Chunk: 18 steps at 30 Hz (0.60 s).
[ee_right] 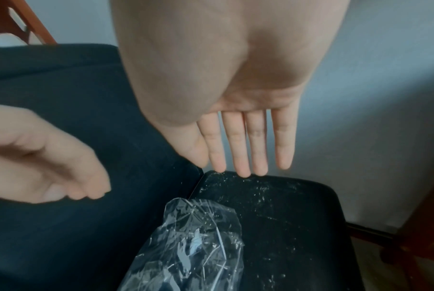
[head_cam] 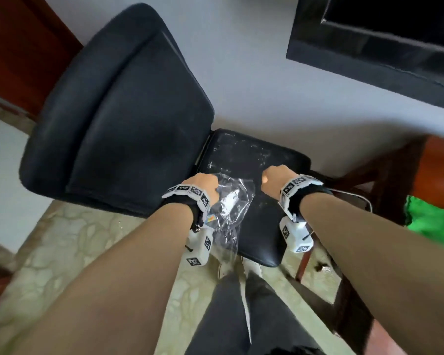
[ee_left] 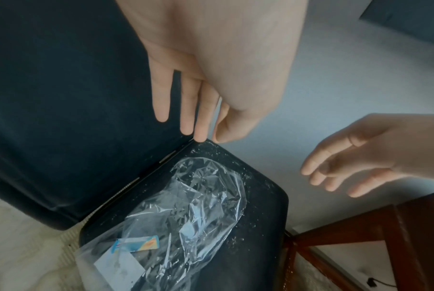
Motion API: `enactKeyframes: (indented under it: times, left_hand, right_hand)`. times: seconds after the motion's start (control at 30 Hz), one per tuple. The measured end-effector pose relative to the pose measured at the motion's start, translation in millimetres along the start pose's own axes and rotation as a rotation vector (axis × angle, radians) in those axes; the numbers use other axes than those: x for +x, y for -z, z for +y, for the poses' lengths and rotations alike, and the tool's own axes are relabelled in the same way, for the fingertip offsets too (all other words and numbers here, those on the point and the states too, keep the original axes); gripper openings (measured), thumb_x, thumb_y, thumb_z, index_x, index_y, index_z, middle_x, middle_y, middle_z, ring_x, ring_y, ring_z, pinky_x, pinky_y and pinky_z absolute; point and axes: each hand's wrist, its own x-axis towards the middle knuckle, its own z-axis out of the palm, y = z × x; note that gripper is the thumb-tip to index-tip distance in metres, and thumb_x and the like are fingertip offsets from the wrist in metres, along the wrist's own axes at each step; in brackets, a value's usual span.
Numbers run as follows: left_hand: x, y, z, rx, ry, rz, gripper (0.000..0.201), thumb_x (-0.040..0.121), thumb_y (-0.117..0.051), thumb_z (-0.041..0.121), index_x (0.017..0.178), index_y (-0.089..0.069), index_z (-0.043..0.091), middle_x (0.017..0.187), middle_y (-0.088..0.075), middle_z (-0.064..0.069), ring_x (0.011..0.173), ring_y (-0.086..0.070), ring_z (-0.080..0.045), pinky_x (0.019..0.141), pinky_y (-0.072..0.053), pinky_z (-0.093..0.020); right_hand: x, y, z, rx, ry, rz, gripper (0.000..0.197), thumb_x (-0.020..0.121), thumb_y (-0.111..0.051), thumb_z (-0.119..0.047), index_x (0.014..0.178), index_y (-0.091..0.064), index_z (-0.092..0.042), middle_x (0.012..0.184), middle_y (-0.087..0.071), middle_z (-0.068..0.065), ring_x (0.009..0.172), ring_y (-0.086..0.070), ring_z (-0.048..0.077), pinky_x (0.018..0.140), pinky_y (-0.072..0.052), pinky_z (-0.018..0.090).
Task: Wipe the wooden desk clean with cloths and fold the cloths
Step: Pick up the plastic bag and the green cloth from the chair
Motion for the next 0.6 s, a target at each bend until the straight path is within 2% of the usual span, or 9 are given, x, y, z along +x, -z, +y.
enactKeyframes:
  times: [0.13, 0.27, 0.43, 0.6]
  left_hand:
    - [56, -5, -6, 0.018, -0.059, 0.003, 0.041, 0.094, -0.057, 0.022, 0.134, -0.049, 0.018, 0.13, -0.051, -0.005, 0.111, -0.057, -0.029, 0.088, -0.052, -0.044]
    - [114, -17, -9, 0.117, -0.136, 0.042, 0.057, 0.091, -0.063, 0.02, 0.142, -0.038, 0.017, 0.138, -0.045, -0.006, 0.127, -0.046, -0.028, 0.097, -0.044, -0.045]
    - [157, -40, -5, 0.174, -0.221, -0.059, 0.052, 0.092, -0.061, 0.02, 0.14, -0.043, 0.017, 0.132, -0.051, -0.006, 0.124, -0.05, -0.028, 0.099, -0.042, -0.045]
    - [167, -50, -4, 0.206, -0.26, -0.132, 0.034, 0.095, -0.053, 0.018, 0.128, -0.053, 0.017, 0.123, -0.06, -0.005, 0.116, -0.057, -0.029, 0.093, -0.042, -0.043]
  right_hand:
    - [44, -15, -14, 0.022, 0.012, -0.039, 0.02, 0.085, -0.046, -0.019, 0.097, -0.061, -0.014, 0.09, -0.062, 0.007, 0.078, -0.06, 0.03, 0.066, -0.052, 0.033]
    - [83, -36, -14, 0.077, -0.046, -0.06, 0.026, 0.086, -0.046, -0.017, 0.107, -0.061, -0.017, 0.099, -0.061, 0.009, 0.079, -0.062, 0.03, 0.07, -0.056, 0.036]
    - [112, -59, -8, 0.115, -0.106, -0.07, 0.029, 0.088, -0.047, -0.023, 0.112, -0.061, -0.019, 0.106, -0.062, 0.01, 0.085, -0.062, 0.031, 0.077, -0.056, 0.037]
    - [121, -70, -7, 0.125, -0.14, -0.102, 0.031, 0.088, -0.046, -0.025, 0.114, -0.062, -0.019, 0.107, -0.062, 0.009, 0.087, -0.062, 0.032, 0.074, -0.055, 0.036]
